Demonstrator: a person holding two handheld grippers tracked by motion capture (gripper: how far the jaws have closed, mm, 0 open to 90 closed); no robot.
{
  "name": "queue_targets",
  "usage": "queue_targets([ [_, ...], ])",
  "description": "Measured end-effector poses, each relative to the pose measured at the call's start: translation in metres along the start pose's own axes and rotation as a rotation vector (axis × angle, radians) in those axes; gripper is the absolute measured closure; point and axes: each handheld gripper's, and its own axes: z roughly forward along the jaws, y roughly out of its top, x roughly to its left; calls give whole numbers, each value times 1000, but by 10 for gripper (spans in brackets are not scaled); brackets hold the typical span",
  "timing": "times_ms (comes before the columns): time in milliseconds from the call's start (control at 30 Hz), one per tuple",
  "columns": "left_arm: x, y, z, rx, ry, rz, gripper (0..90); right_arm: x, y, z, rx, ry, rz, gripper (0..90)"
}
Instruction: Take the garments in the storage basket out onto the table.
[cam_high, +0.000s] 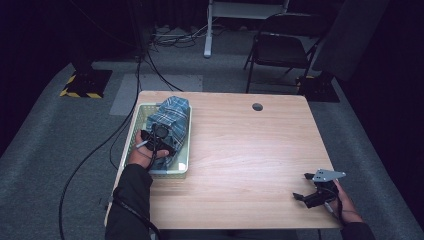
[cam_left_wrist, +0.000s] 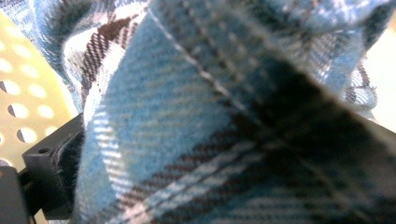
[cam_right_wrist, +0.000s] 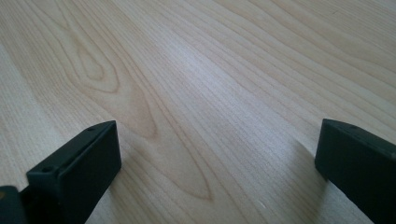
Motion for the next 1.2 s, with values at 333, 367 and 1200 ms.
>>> queue_targets([
  [333, 0, 1, 4, 25, 9, -5, 15, 0, 0, 0, 0, 0, 0, 3],
  [367, 0, 1, 4, 25, 9, -5, 19, 0, 0, 0, 0, 0, 0, 3],
  [1200, -2, 2, -4, 24, 72, -20, 391, 0, 0, 0, 0, 0, 0, 3],
])
